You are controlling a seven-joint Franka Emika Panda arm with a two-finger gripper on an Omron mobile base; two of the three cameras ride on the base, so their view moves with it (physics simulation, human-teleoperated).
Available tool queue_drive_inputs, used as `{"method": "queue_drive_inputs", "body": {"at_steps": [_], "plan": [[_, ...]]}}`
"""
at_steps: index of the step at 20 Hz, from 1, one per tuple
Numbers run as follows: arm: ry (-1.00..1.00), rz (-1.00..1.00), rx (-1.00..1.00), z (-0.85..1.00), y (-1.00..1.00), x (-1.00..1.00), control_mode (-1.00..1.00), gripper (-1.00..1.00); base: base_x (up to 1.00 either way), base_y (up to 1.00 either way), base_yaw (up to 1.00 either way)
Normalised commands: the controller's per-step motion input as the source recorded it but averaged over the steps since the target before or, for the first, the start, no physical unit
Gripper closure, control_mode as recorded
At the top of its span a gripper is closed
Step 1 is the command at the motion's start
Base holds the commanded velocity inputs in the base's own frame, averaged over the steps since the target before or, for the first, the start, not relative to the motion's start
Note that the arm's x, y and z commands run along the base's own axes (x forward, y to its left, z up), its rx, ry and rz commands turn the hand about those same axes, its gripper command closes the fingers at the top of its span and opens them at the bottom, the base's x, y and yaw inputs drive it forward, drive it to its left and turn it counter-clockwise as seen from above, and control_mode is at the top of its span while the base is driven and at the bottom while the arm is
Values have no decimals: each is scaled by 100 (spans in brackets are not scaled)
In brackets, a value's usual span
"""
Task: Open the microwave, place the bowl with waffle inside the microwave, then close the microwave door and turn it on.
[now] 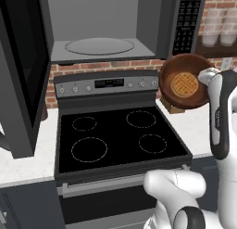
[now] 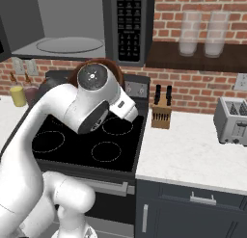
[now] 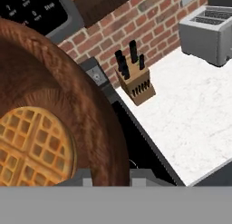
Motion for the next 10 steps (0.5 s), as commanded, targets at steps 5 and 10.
{"method": "queue_drive_inputs", "body": {"at_steps": [5, 10], "plan": [[11, 0, -8, 79, 85, 7, -100, 100, 0, 0, 0], [4, 0, -4, 47, 100, 11, -100, 100, 0, 0, 0]]}}
